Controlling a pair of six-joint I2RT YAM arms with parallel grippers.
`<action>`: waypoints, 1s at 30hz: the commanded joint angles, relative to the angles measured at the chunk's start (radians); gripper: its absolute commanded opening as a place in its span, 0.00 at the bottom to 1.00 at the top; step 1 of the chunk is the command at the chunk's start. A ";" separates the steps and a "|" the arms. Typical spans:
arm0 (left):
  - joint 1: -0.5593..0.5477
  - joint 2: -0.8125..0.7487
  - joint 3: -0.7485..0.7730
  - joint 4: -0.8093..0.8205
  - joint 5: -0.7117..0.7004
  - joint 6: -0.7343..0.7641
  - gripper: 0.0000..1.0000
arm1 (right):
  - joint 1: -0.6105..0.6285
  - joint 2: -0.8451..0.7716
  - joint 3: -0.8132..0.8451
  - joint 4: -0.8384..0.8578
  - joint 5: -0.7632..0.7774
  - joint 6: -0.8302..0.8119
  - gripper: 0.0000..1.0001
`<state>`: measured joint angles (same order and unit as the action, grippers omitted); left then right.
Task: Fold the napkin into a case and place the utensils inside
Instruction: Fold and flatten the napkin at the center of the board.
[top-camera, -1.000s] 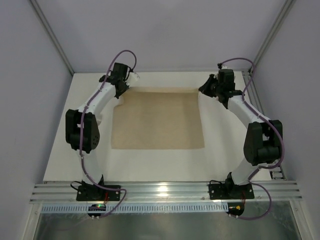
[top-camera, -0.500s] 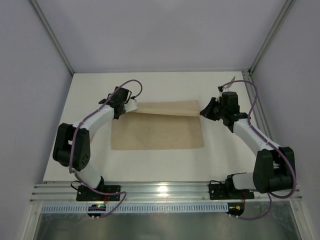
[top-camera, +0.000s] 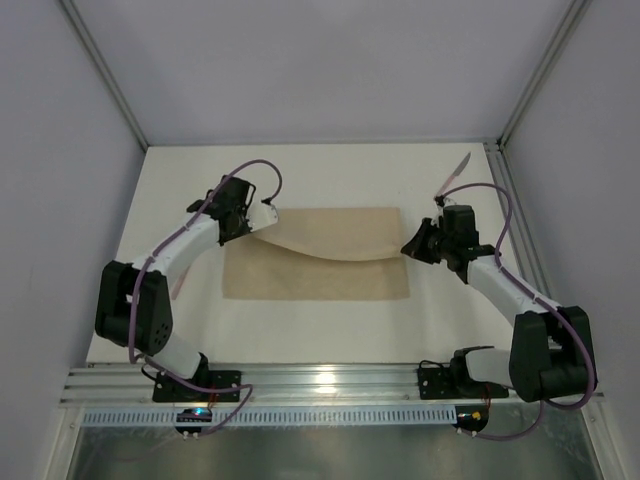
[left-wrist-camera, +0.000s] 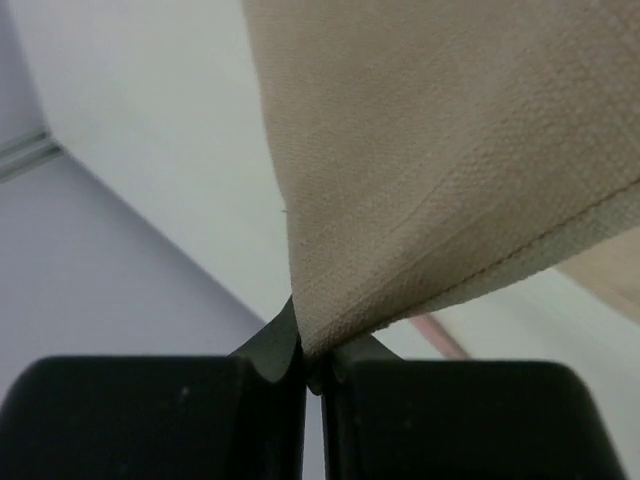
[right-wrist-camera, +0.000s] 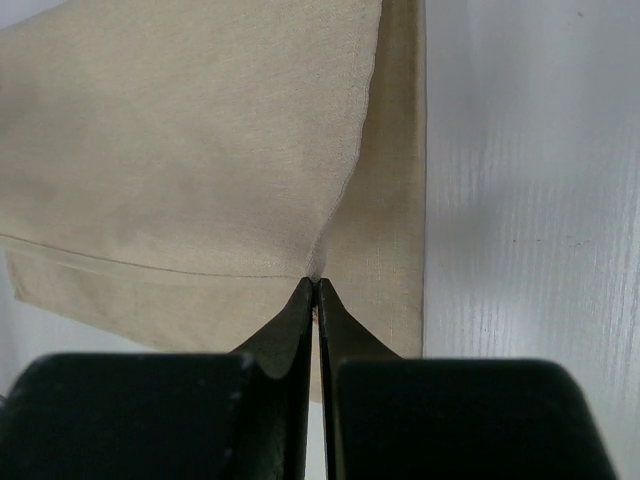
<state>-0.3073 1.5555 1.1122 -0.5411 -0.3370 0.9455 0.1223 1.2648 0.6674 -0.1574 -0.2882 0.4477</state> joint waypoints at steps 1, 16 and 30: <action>0.007 0.021 0.064 -0.271 0.260 -0.131 0.07 | -0.003 -0.010 0.011 0.044 0.003 -0.010 0.04; 0.017 -0.022 -0.170 -0.019 0.199 -0.346 0.58 | -0.003 0.010 0.011 0.056 -0.031 -0.014 0.04; 0.162 0.110 -0.005 -0.266 0.466 -0.563 0.38 | -0.001 0.010 0.029 0.051 -0.025 -0.018 0.04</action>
<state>-0.1406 1.6417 1.1263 -0.7551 0.1112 0.4229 0.1223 1.2705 0.6678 -0.1349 -0.3096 0.4435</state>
